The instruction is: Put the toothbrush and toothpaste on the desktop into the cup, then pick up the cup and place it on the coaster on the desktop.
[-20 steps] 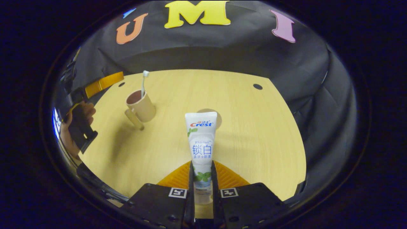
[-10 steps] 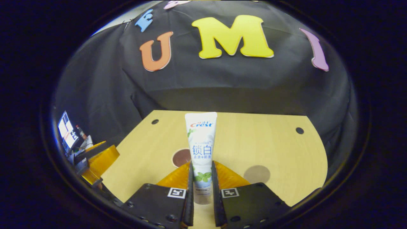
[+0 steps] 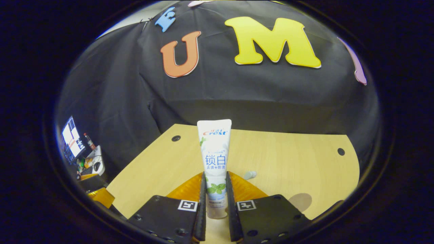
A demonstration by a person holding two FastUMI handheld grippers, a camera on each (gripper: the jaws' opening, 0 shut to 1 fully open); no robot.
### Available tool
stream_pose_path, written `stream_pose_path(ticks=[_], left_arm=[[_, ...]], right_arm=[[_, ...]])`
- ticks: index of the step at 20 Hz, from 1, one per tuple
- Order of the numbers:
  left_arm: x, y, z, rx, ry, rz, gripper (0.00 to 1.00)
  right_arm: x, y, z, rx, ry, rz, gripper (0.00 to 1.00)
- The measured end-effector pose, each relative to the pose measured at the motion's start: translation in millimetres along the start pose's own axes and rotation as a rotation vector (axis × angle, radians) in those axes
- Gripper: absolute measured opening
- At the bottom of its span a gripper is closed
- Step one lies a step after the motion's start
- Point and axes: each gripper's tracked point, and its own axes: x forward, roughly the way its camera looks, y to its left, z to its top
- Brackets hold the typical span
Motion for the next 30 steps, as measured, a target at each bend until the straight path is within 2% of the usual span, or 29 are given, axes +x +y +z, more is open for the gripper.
stream_pose_path(ticks=[6, 8, 12, 15, 16, 21, 25, 30], left_arm=[[-1.7, -16.8, -9.5, 0.044, 0.021, -0.074, 0.90], [0.1, -17.5, -12.6, 0.047, 0.033, -0.086, 0.90], [4.4, -22.8, -15.7, 0.060, 0.045, -0.111, 0.90], [8.4, -32.6, -17.9, 0.058, 0.050, -0.151, 0.90], [11.1, -35.5, -18.1, 0.056, 0.052, -0.162, 0.90], [24.1, -52.6, -30.0, 0.035, 0.101, -0.215, 0.90], [39.0, -62.5, -49.4, 0.037, 0.198, -0.208, 0.90], [63.8, -90.2, -75.7, 0.018, 0.350, -0.209, 0.90]], right_arm=[[13.0, 10.8, -7.5, -0.032, 0.013, -0.008, 0.30], [17.8, 6.9, -15.9, -0.039, 0.041, -0.034, 0.32], [2.3, 12.6, -23.5, -0.047, 0.063, -0.012, 0.42], [-26.0, 17.1, -18.9, -0.093, 0.036, -0.005, 0.90], [-38.2, 15.0, -16.6, -0.107, 0.023, -0.011, 0.97], [-104.2, -3.8, -7.4, -0.121, -0.034, -0.055, 0.98], [-148.9, -34.7, -6.5, -0.056, -0.059, -0.109, 0.98], [-191.3, -74.3, -11.4, -0.033, -0.066, -0.122, 0.98]])
